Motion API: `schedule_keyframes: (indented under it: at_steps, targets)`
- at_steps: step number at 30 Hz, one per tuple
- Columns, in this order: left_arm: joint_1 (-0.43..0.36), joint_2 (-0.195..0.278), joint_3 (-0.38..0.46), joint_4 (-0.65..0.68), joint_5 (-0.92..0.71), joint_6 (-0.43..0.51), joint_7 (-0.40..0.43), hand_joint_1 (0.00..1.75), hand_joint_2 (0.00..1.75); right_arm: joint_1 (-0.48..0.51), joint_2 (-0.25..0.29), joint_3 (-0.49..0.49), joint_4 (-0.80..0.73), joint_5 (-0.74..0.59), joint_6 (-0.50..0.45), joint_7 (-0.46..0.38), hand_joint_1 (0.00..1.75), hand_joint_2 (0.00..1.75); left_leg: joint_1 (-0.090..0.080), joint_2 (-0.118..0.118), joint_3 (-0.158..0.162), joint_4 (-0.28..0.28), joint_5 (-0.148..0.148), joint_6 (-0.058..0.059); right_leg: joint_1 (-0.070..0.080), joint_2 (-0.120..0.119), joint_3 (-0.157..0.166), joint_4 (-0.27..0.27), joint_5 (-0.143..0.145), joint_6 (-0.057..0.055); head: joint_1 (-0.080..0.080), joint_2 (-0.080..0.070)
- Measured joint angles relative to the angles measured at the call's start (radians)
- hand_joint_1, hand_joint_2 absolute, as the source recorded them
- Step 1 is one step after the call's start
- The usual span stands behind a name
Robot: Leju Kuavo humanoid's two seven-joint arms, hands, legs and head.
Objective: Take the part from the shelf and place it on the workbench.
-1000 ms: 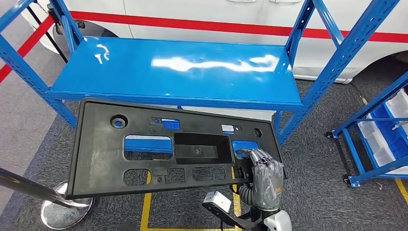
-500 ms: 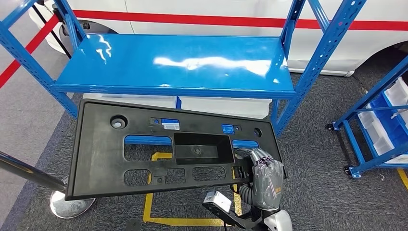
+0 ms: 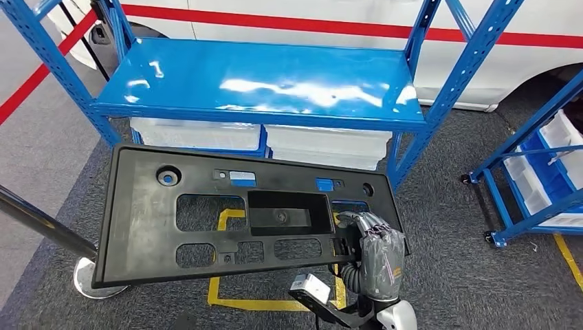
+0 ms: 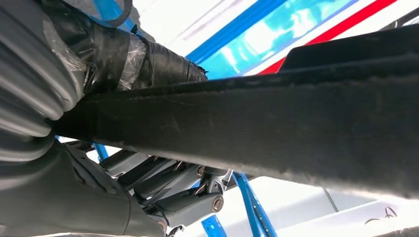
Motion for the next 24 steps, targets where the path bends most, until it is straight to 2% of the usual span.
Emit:
schedule_keyframes:
  at_steps: [1,2,3,4,5,6,7,8,10,11,12,14,15,16,17,18,19,20,21,22,24]
  targets:
    - [0.0,0.0,0.0,0.0,0.0,0.0,0.0,0.0,1.75,0.0,0.0,0.0,0.0,-0.001,0.0,0.0,1.75,1.75,0.002,0.002,-0.004,-0.002,0.007,0.007,-0.001,0.002,-0.003,0.002,-0.003,0.004,0.0,0.0]
    - [-0.001,0.0,0.0,0.0,-0.001,0.0,0.001,0.0,1.75,0.0,0.0,-0.001,0.0,-0.002,0.0,0.0,1.75,1.75,0.003,0.005,-0.019,-0.003,0.022,0.018,-0.002,0.004,-0.017,0.05,-0.051,0.009,0.0,0.0]
    - [-0.001,0.0,0.0,0.0,-0.002,0.0,0.0,0.0,1.75,0.001,0.0,-0.002,0.002,-0.006,0.001,-0.001,1.75,1.75,0.003,0.008,-0.052,-0.001,0.046,0.026,-0.003,0.006,-0.002,0.088,-0.076,0.011,0.001,0.0]
    - [-0.002,0.0,0.0,0.0,-0.004,0.0,-0.001,0.0,1.75,0.0,0.0,-0.002,0.003,-0.011,0.002,-0.003,1.75,1.75,0.003,0.011,-0.084,0.003,0.071,0.032,-0.005,0.009,0.029,0.107,-0.102,0.01,0.001,0.0]
    - [-0.003,0.0,0.0,0.0,-0.005,0.0,-0.002,0.0,1.75,0.0,0.0,-0.003,0.004,-0.018,0.004,-0.005,1.75,1.75,-0.001,0.012,-0.116,0.008,0.093,0.033,-0.003,0.009,0.075,0.1,-0.133,0.005,0.001,0.0]
    - [-0.002,0.0,0.0,0.0,-0.006,0.0,-0.004,0.0,1.75,0.0,0.0,-0.003,0.005,-0.026,0.007,-0.008,1.75,1.75,-0.003,0.012,-0.137,0.011,0.109,0.027,0.0,0.009,0.136,0.042,-0.123,-0.002,0.0,0.0]
    - [-0.002,0.0,0.0,0.0,-0.007,0.0,-0.006,0.0,1.75,0.001,0.0,-0.003,0.005,-0.032,0.01,-0.01,1.75,1.75,-0.002,0.012,-0.138,0.009,0.117,0.022,0.005,0.008,0.166,-0.008,-0.135,-0.007,0.001,0.0]
    - [-0.002,0.0,0.0,0.0,-0.007,0.0,-0.008,0.0,1.75,0.001,-0.001,-0.003,0.005,-0.039,0.013,-0.012,1.75,1.75,-0.001,0.012,-0.138,0.007,0.125,0.015,0.009,0.008,0.18,-0.037,-0.146,-0.011,0.001,0.0]
    - [-0.001,0.0,0.0,0.0,-0.007,0.0,-0.01,0.0,1.75,0.002,-0.001,-0.003,0.005,-0.052,0.016,-0.017,1.75,1.75,0.001,0.012,-0.14,0.002,0.133,0.001,0.007,0.007,0.173,-0.051,-0.132,-0.02,0.001,0.0]
    - [0.0,0.0,0.0,0.0,-0.007,0.0,-0.011,0.0,1.75,0.003,-0.001,-0.003,0.005,-0.057,0.017,-0.019,1.75,1.75,0.001,0.011,-0.147,0.013,0.12,-0.004,0.004,0.006,0.167,-0.055,-0.123,-0.027,0.0,0.0]
    - [0.001,0.0,0.0,0.0,-0.007,0.0,-0.012,0.0,1.75,0.004,-0.001,-0.003,0.005,-0.061,0.017,-0.02,1.75,1.75,0.001,0.01,-0.158,0.041,0.09,-0.008,0.001,0.004,0.16,-0.059,-0.114,-0.034,0.0,0.0]
    - [0.002,0.001,0.0,0.0,-0.007,0.0,-0.013,0.0,1.75,0.006,-0.001,-0.004,0.005,-0.068,0.017,-0.021,1.75,1.75,0.002,0.009,-0.195,0.152,0.003,-0.014,0.001,0.002,0.143,-0.059,-0.1,-0.043,0.0,0.0]
    - [0.002,0.002,0.0,0.0,-0.006,0.0,-0.013,0.0,1.75,0.009,-0.001,-0.004,0.005,-0.071,0.017,-0.021,1.75,1.75,0.003,0.009,-0.212,0.215,-0.028,-0.017,0.002,0.001,0.134,-0.056,-0.095,-0.043,0.0,0.0]
    - [0.003,0.002,0.0,0.0,-0.006,-0.001,-0.013,0.0,1.75,0.012,-0.001,-0.005,0.005,-0.074,0.017,-0.022,1.75,1.75,0.003,0.009,-0.219,0.257,-0.039,-0.02,0.002,0.0,0.125,-0.052,-0.091,-0.043,0.0,0.0]
    - [0.004,0.003,0.0,0.0,-0.006,-0.001,-0.013,0.0,1.75,0.015,-0.001,-0.005,0.005,-0.075,0.017,-0.022,1.75,1.75,0.003,0.01,-0.21,0.266,-0.032,-0.021,0.003,0.0,0.117,-0.047,-0.088,-0.042,0.0,0.0]
    - [0.004,0.003,0.0,0.0,-0.006,-0.001,-0.013,0.0,1.75,0.018,-0.001,-0.005,0.005,-0.076,0.017,-0.023,1.75,1.75,0.003,0.01,-0.181,0.236,-0.009,-0.021,0.003,0.0,0.111,-0.041,-0.087,-0.04,0.0,0.0]
    - [0.004,0.003,0.0,0.0,-0.006,-0.001,-0.013,0.0,1.75,0.019,-0.001,-0.006,0.004,-0.077,0.016,-0.023,1.75,1.75,0.003,0.009,-0.136,0.171,0.017,-0.018,0.003,0.0,0.106,-0.034,-0.086,-0.039,0.0,0.0]
    - [0.003,0.004,0.0,0.0,-0.006,-0.001,-0.013,0.0,1.75,0.02,-0.001,-0.006,0.004,-0.077,0.016,-0.023,1.75,1.75,0.002,0.009,-0.089,0.101,0.031,-0.014,0.004,0.0,0.101,-0.028,-0.086,-0.037,0.0,0.0]
    - [0.003,0.005,0.0,0.0,-0.006,-0.001,-0.013,0.0,1.75,0.02,-0.001,-0.007,0.004,-0.077,0.016,-0.023,1.75,1.75,0.0,0.008,-0.055,0.045,0.041,-0.009,0.004,0.0,0.097,-0.023,-0.085,-0.034,0.0,0.0]
    - [0.003,0.005,0.0,0.0,-0.006,-0.001,-0.013,0.0,1.75,0.021,-0.001,-0.007,0.004,-0.077,0.016,-0.023,1.75,1.75,-0.003,0.008,-0.036,0.01,0.042,-0.004,0.005,0.0,0.093,-0.02,-0.083,-0.03,0.0,0.0]
    - [0.004,0.006,0.0,0.0,-0.006,-0.001,-0.013,0.0,1.75,0.022,-0.001,-0.008,0.004,-0.078,0.016,-0.023,1.75,1.75,-0.006,0.008,-0.036,-0.004,0.043,0.004,0.006,0.001,0.088,-0.019,-0.077,-0.02,0.0,0.0]
